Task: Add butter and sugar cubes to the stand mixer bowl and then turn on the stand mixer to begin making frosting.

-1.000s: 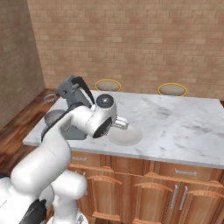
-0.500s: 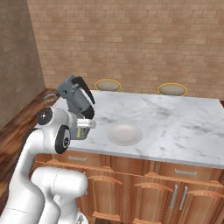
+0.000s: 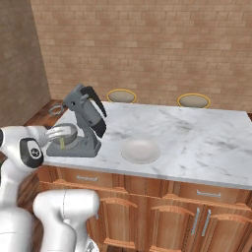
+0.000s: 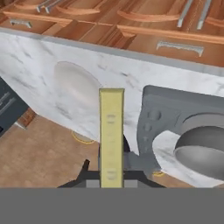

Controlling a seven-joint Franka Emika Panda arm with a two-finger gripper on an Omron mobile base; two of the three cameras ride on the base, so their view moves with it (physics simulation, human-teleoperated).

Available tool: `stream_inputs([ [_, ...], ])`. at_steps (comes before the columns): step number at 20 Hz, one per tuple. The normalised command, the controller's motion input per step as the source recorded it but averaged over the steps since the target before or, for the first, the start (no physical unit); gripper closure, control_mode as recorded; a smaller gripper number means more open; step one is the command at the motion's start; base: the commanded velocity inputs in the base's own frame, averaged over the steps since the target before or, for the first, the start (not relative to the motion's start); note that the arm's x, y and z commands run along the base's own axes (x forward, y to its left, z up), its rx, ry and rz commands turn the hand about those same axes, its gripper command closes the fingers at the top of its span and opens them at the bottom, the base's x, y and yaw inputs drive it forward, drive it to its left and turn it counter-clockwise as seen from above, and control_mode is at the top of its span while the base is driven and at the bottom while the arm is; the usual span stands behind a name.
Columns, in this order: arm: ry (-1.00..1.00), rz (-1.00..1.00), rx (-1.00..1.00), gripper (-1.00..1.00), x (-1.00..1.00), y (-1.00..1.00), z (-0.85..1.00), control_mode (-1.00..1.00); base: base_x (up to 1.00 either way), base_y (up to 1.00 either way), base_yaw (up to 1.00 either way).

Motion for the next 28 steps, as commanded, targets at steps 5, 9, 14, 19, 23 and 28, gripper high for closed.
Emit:
stream_inputs([
  [5,-0.01,0.00,-0.25,1.00,0.02,0.85,0.00,-1.00,0.00,0.00,0.00],
  [9,0.00,0.00,-0.13,1.00,0.29,0.76,0.00,-1.00,0.00,0.00,0.00],
  [14,0.00,0.00,-0.04,1.00,0.40,0.57,0.00,-1.00,0.00,0.00,0.00],
  [19,0.00,0.00,-0.03,1.00,0.30,0.42,-0.09,-1.00,0.00,0.00,0.00],
  [23,0.00,0.00,-0.01,1.00,0.20,0.16,-0.27,-1.00,0.00,0.00,0.00],
  [28,-0.04,0.00,-0.01,1.00,0.30,0.00,-0.38,-1.00,0.00,0.00,0.00],
])
